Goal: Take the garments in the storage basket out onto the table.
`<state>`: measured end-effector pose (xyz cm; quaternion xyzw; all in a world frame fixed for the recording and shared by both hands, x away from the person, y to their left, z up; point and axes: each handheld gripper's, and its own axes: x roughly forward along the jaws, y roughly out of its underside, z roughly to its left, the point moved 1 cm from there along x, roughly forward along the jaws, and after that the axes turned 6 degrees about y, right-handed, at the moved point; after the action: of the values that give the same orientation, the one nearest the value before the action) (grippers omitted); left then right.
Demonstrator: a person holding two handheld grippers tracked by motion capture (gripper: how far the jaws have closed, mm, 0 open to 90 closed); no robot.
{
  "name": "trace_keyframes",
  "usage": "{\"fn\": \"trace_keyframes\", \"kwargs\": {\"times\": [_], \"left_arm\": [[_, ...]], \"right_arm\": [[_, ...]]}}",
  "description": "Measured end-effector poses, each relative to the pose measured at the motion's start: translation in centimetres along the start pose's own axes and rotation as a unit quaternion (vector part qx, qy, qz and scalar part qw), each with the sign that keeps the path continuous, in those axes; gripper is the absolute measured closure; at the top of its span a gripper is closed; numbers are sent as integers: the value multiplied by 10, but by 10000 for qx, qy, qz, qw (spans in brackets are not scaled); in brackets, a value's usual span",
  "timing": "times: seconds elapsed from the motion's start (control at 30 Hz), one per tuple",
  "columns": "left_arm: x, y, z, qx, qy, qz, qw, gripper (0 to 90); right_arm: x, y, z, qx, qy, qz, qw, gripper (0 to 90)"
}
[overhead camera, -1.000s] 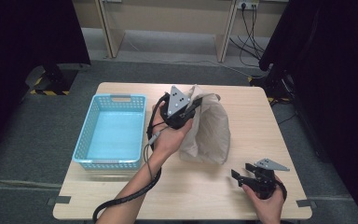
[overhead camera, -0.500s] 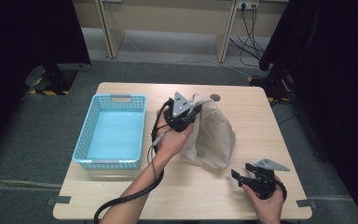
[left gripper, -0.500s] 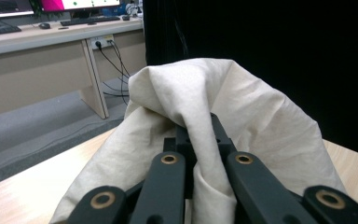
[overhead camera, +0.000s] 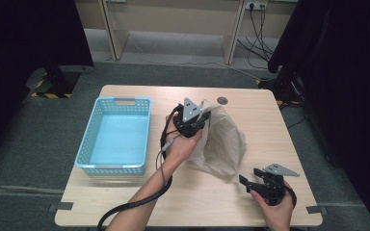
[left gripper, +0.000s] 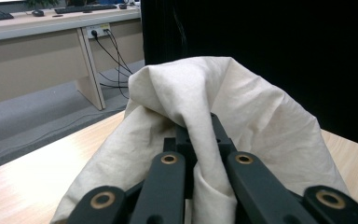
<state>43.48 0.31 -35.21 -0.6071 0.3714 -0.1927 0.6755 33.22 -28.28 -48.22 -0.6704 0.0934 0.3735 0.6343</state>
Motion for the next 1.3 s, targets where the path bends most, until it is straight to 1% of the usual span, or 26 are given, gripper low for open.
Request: {"fn": "trace_keyframes", "kwargs": {"times": [0.17, 0.4, 0.53, 0.6, 0.63, 0.67, 0.73, 0.8, 0.9, 0.97, 1.0, 1.1, 1.2, 1.3], "left_arm": [[4, 2, -1, -40, 18, 27, 10000, 880], [12, 6, -2, -137, 76, 73, 9999, 877], [17, 10, 0, -238, 84, 145, 9996, 856], [18, 12, 2, -273, 67, 159, 9995, 796], [19, 13, 3, -268, 33, 152, 9995, 738], [19, 13, 4, -269, 17, 144, 9995, 653], [17, 13, 6, -251, 45, 127, 9996, 500], [13, 12, 8, -302, 81, 122, 9994, 387], [4, 11, 8, -325, -38, 179, 9993, 223], [-6, 8, 9, -325, -51, 93, 9994, 191], [-11, 6, 9, -280, -43, 64, 9996, 171], [-27, 5, 8, -185, -6, 4, 9998, 159], [-40, 8, 6, -128, -3, -31, 9999, 159], [-49, 13, 4, -80, 5, -27, 10000, 159]], "right_arm": [[0, 0, 0, 4, 0, -17, 10000, 288], [-3, 1, -2, 40, 22, -107, 9999, 289], [-4, 2, -3, 42, 33, -126, 9999, 289], [-4, 2, -3, 32, 33, -131, 9999, 289], [-4, 2, -3, 28, 33, -143, 9999, 289], [-4, 2, -2, 38, 27, -148, 9999, 289], [-5, 2, -3, 49, 19, -177, 9998, 289], [-6, 3, -3, 60, 4, -198, 9998, 289], [-7, 3, -4, 92, -3, -212, 9997, 289], [-7, 3, -5, 108, -9, -220, 9997, 289], [-7, 4, -5, 122, -3, -228, 9997, 289], [-9, 4, -6, 118, 10, -250, 9996, 289], [-10, 5, -7, 149, 17, -268, 9995, 289], [-11, 5, -7, 154, 15, -282, 9995, 289]]}}
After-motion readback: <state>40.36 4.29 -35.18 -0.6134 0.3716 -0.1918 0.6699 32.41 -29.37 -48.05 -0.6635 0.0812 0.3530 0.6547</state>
